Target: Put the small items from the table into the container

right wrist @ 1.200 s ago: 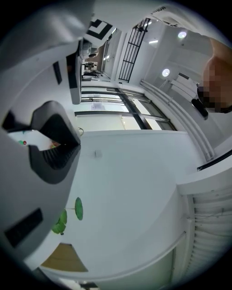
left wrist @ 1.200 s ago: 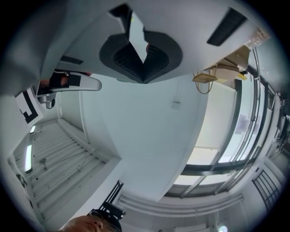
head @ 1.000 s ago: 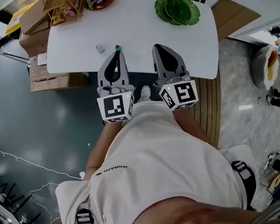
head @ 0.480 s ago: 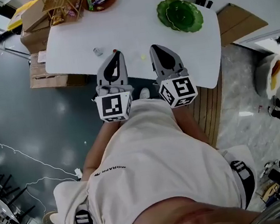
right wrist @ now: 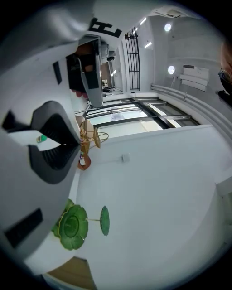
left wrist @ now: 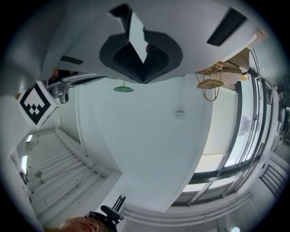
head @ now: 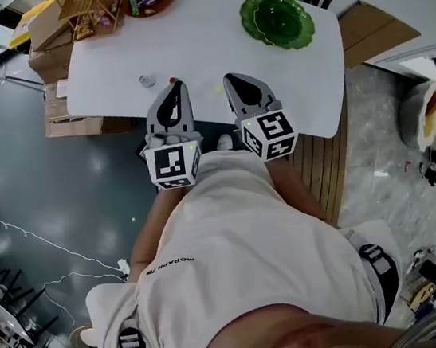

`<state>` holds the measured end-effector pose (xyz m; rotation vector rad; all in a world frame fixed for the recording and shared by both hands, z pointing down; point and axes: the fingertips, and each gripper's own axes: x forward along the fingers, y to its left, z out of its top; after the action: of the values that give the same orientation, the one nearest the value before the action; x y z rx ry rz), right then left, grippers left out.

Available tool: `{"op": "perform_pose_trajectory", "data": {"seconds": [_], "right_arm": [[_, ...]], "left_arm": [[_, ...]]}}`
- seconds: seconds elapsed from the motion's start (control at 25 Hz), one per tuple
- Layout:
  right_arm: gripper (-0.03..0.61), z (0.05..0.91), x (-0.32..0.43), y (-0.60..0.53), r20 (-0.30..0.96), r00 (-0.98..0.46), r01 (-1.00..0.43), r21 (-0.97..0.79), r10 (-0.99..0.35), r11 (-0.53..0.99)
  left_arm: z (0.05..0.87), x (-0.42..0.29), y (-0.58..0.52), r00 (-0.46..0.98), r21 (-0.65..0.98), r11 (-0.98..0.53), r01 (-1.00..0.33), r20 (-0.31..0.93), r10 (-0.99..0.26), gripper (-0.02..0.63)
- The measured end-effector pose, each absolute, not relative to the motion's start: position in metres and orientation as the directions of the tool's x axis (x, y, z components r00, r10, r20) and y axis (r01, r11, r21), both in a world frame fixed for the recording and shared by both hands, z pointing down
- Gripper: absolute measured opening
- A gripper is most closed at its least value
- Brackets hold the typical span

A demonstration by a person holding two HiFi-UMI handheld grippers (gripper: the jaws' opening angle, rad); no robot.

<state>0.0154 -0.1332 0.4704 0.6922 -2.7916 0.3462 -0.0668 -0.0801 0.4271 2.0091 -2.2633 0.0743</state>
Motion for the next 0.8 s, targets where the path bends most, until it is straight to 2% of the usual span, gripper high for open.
{"op": "perform_pose_trajectory", "data": {"seconds": [0.52, 0.64, 0.8], "right_arm": [[0.015, 0.528, -0.010, -0.138, 0.503, -0.784, -0.485, -0.130, -0.364, 0.865], [0.057, 0.552, -0.016, -0.134, 0.563, -0.754, -0.475, -0.113, -0.338, 0.873], [0.081, 0.580, -0.019, -0.130, 0.642, -0.702, -0.466, -0.086, -0.308, 0.881]], "left_arm": [[0.438, -0.084, -0.087, 0.008, 0.037, -0.002, -0.999, 0.167, -0.986, 0.003], [0.442, -0.090, -0.081, 0.023, 0.030, -0.018, -0.999, 0.176, -0.984, 0.003], [0.448, -0.103, -0.069, 0.012, 0.027, -0.008, -1.000, 0.180, -0.984, 0.003]]}}
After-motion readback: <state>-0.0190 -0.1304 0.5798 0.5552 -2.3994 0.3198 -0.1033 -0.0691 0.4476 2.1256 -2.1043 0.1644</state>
